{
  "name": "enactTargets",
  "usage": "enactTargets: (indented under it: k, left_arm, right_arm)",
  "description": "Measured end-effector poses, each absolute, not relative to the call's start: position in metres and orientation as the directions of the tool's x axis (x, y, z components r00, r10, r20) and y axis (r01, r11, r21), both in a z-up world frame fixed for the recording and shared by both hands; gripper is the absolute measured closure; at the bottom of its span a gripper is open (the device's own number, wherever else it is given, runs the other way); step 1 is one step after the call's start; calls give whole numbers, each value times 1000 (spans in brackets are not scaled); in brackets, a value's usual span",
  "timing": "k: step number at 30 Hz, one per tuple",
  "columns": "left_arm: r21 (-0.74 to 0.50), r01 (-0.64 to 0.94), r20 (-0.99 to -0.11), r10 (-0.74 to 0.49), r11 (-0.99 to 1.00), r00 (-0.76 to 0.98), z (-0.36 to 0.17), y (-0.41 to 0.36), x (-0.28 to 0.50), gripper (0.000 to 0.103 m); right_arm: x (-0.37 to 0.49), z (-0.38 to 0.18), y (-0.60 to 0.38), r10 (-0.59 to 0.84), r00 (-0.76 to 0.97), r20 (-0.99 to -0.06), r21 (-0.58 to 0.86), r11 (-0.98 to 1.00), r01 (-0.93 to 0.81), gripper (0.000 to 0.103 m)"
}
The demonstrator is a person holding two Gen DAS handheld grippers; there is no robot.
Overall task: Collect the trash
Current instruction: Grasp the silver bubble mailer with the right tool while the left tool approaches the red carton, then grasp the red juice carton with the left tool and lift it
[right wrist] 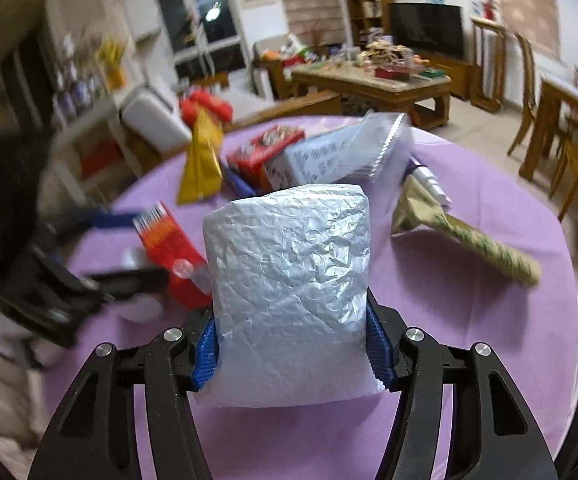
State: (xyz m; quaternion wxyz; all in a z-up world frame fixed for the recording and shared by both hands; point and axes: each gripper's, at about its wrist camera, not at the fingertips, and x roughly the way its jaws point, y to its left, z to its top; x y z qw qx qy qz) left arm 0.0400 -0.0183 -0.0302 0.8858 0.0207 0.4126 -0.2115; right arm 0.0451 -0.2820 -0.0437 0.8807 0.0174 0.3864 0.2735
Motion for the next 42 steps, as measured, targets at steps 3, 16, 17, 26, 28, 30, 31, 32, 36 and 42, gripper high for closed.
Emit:
enactTargets:
  k: [3,16,17,26,28,30,31,32,36,42]
  left_arm:
    - [-136,385,-741,-351,913,572,-30,-24,40,5]
    - [-88,384,-750,-315,919,582,-30,-48,36,5]
    - [-78,384,-749,-308,920,587,-29,-49,36,5]
    - [-201,423,-724,-425,883,544,-36,-51,46,6]
    - [-258,419,-709,-465,870,529,-39,-47,46,6]
    - [-316,425,-677,-515,849,526,-39,-43,44,19]
    - [-367,425,-651,-555,827,518,-37,-39,43,29]
    - [-391,419,-640,-569,819,516,-35,-35,42,34]
    - [-354,431,-646,-550,830,529,-29,-42,38,35]
    - [-163,448,-710,-420,879,565,-32,-78,30,15]
  right_arm:
    - [29,-34,-301,544,565,-620,329,835,-442,43]
    - [-20,-36,-327,583,590,-559,434,811,-392,42]
    - [-20,-37,-328,584,591,-557,439,810,-388,42]
    - [-35,-42,-332,588,600,-543,478,803,-356,42]
    - [-36,-42,-333,589,602,-540,480,803,-354,42]
    - [-40,-40,-334,592,604,-534,488,799,-352,42]
    - [-42,-39,-335,594,604,-531,490,797,-353,42]
    - [-44,-42,-337,595,606,-528,492,796,-353,42]
    - [-46,-41,-340,599,610,-519,502,791,-350,42]
    - [-47,-40,-341,607,608,-512,504,786,-359,41]
